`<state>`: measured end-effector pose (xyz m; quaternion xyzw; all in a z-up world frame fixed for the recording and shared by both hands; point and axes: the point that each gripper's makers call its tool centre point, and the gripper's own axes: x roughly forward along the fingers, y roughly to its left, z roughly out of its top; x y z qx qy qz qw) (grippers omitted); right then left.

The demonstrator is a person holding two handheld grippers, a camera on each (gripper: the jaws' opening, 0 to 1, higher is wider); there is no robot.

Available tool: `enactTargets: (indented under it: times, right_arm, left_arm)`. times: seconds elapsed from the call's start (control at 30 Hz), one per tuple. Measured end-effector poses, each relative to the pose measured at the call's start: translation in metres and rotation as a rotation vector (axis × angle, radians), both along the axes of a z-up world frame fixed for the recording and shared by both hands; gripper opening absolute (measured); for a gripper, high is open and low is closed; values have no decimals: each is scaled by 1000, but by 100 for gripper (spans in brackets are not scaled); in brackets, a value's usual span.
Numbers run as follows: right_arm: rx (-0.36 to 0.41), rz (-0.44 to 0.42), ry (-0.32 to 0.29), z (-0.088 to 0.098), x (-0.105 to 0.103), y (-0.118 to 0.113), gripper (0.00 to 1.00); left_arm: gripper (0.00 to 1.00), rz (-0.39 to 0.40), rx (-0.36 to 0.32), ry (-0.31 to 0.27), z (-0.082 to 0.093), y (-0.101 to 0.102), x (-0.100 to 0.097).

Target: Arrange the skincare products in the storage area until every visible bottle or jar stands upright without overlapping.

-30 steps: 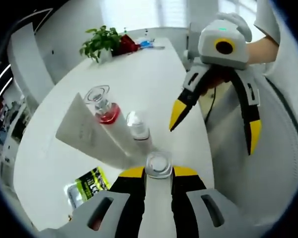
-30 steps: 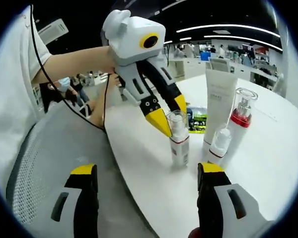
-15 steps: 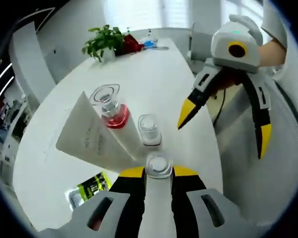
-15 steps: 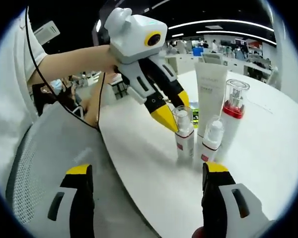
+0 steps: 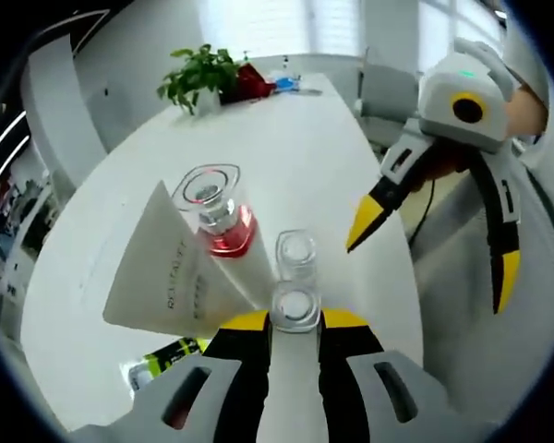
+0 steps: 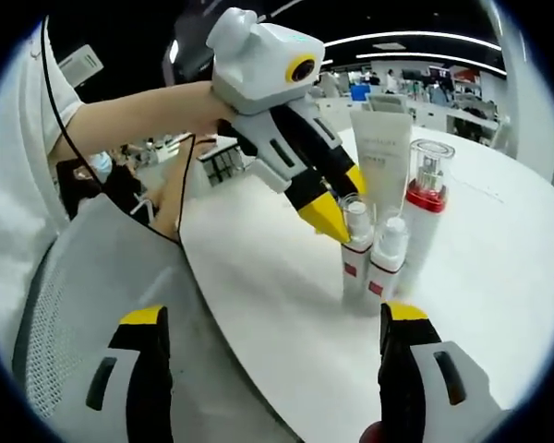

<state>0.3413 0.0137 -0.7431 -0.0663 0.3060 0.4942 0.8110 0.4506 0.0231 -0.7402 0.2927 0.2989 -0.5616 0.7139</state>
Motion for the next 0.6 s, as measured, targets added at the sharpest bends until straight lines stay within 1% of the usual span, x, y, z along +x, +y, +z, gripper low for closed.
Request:
enactTargets:
  times: [0.07,0.2,0.23,0.3,0.6]
  right_arm:
    - [1,-2,0,0,0,0,94]
    - [2,-3,4,0,0,0,94]
    - [2,-2,4,0,0,0,94]
    - [3,-2,6,0,-1,0,94]
    - [6,1,13,-1,-2,0,94]
  left_arm:
    - [24,-9,5,-1,0,-3,-3]
    - [24,-8,15,-3,0,-3,-1]
    - [24,5,18,-10,0,-3,1]
    - [24,-1,23,-18,0,-3,0]
    - [25,4,1,-6,3,-6,-1]
